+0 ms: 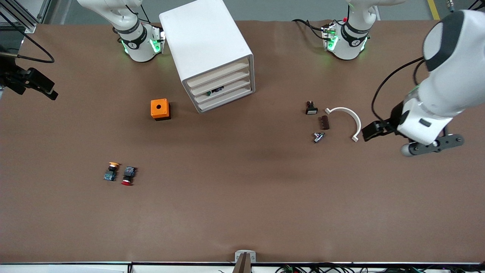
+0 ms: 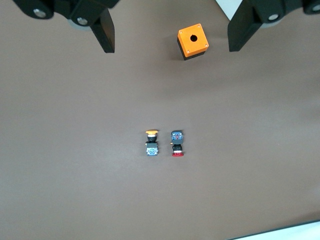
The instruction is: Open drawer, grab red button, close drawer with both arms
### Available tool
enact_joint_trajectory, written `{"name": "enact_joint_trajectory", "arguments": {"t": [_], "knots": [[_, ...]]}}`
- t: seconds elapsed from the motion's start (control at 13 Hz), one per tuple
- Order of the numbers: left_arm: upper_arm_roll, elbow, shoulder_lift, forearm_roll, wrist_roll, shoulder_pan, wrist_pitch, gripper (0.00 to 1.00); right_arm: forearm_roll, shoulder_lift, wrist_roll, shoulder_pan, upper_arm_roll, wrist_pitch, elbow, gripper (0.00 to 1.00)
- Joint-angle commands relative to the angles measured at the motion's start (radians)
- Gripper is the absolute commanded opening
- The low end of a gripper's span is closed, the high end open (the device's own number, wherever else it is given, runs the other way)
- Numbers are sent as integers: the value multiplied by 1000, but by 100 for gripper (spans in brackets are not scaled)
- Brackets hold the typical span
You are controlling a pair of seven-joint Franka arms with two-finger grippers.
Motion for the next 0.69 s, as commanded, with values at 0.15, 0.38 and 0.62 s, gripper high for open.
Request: {"name": "enact_joint_trajectory", "arguments": {"t": [0.15, 0.38, 0.62], "knots": [[165, -29, -121, 14, 180, -74, -99, 100, -16, -12, 36, -17, 12, -11, 18, 100], [216, -138, -231, -2, 272, -80, -106, 100, -16, -12, 36, -17, 12, -12, 21, 100], [216, -232, -316, -2, 275, -78, -109, 100, -15, -15, 36, -19, 9, -15, 23, 100]]}}
